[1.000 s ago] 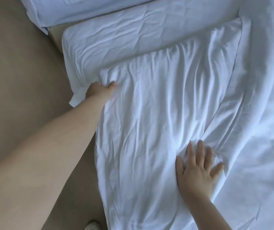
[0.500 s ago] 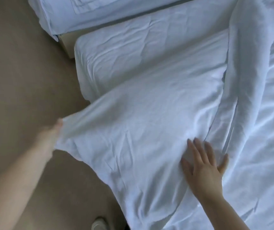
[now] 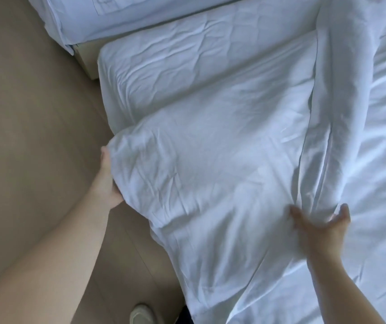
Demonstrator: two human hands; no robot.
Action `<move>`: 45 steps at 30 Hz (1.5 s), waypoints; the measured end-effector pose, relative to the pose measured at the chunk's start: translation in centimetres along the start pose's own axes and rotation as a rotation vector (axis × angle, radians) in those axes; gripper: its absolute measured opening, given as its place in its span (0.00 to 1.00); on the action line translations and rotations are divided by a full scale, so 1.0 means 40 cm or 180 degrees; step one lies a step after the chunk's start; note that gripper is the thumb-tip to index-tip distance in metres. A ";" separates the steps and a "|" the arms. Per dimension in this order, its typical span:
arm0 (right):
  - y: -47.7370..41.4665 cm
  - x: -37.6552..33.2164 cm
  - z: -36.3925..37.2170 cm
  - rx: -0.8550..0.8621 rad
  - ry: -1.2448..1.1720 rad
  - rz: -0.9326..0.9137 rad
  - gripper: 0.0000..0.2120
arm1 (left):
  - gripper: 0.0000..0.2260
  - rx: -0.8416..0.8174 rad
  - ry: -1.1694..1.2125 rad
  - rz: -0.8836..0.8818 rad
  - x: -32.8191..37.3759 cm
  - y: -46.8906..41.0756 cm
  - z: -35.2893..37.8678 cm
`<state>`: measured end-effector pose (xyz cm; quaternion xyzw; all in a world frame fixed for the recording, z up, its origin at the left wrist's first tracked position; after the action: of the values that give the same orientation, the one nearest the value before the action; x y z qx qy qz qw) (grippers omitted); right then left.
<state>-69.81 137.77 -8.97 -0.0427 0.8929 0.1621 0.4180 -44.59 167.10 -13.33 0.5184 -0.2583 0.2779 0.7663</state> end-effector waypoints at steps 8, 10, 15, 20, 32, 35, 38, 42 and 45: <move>0.096 -0.097 -0.042 0.0056 -0.0420 -0.0378 0.13 | 0.18 0.0939 -0.0714 0.0563 0.111 0.092 -0.031; 0.145 -0.122 -0.099 0.0277 -0.0558 -0.0648 0.15 | 0.25 0.0896 -0.0604 0.0642 0.088 0.139 -0.069; 0.240 0.012 -0.198 0.0434 -0.0371 -0.0404 0.27 | 0.28 0.0936 -0.0928 0.0335 -0.103 0.223 -0.118; 0.196 0.176 -0.143 -0.0457 0.0525 0.0658 0.14 | 0.14 0.1430 -0.1591 -0.0047 -0.227 0.231 -0.104; 0.106 0.209 -0.216 -0.1706 0.0725 -0.0496 0.24 | 0.21 -0.0249 -0.4193 0.3186 -0.592 0.481 0.493; 0.082 0.211 -0.304 -0.2228 0.1057 -0.1077 0.28 | 0.23 0.0590 -0.4423 0.2992 -0.664 0.495 0.531; 0.040 0.202 -0.418 -0.2420 0.1671 -0.2006 0.29 | 0.19 0.1173 -0.4418 0.3224 -0.681 0.530 0.554; -0.092 0.157 -0.467 -0.2076 0.2280 -0.2749 0.30 | 0.11 0.1598 -0.4099 0.3023 -0.657 0.525 0.573; -0.152 0.087 -0.395 -0.1678 0.3121 -0.3392 0.32 | 0.08 0.1711 -0.4199 0.3209 -0.665 0.527 0.559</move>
<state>-82.34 127.11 -3.71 -0.6321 0.7667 0.1088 -0.0278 -80.56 148.40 -10.43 0.5607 -0.7736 0.2785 0.0979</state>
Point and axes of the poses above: each hand's wrist, its own y-axis away from the middle knuckle, its own z-axis out of the palm, x = y × z, the point moved 5 cm from there along -y, towards the middle knuckle, and after that the axes turned 3 degrees about z, right-handed, at the moved point
